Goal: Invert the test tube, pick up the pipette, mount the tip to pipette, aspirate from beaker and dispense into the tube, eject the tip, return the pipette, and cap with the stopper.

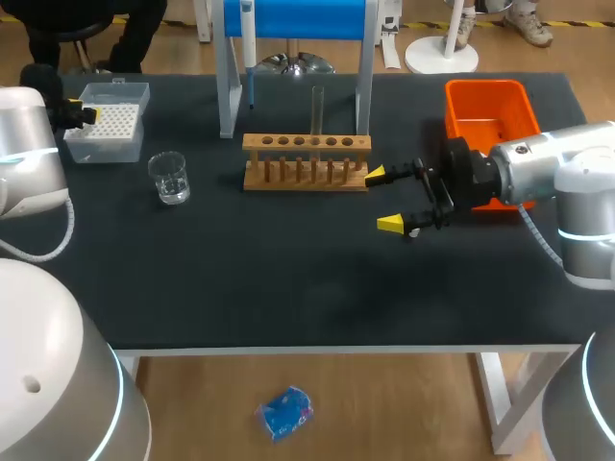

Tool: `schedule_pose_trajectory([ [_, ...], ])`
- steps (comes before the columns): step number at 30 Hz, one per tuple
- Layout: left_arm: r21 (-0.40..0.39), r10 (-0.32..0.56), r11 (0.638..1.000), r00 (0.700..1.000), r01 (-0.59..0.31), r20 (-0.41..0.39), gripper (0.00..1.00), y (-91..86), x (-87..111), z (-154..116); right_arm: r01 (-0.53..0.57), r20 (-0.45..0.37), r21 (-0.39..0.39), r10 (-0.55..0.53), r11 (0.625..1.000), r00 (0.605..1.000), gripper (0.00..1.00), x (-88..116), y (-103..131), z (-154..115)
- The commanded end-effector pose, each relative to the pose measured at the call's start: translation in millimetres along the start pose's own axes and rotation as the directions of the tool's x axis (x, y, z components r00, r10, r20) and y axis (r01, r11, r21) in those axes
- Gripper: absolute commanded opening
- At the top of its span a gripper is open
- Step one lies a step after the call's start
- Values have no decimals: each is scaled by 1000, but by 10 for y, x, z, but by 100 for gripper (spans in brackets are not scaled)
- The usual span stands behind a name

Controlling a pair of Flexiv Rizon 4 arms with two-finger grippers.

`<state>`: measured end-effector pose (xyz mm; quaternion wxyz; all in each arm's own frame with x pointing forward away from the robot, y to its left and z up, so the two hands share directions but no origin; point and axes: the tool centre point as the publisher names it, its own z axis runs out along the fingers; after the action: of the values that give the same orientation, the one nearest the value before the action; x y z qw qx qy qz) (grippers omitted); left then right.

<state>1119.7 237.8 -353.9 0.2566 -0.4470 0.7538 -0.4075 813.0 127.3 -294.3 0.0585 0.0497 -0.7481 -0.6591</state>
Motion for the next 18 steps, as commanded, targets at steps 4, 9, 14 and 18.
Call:
schedule_pose_trajectory([
  [4,-7,-3,1000,1000,3,-12,45,0,-45,99,0,1,0,0,1000,1000,100,5,-4,3],
  [9,-8,-3,1000,1000,3,-15,44,3,-52,141,0,1,0,0,1000,1000,100,5,-4,3],
  [14,-7,-5,1000,1000,5,-15,43,4,-63,166,0,1,0,0,1000,1000,100,5,-4,3],
  [18,-9,-7,1000,1000,7,-13,42,15,-81,179,0,1,0,0,1000,1000,100,5,-4,3],
])
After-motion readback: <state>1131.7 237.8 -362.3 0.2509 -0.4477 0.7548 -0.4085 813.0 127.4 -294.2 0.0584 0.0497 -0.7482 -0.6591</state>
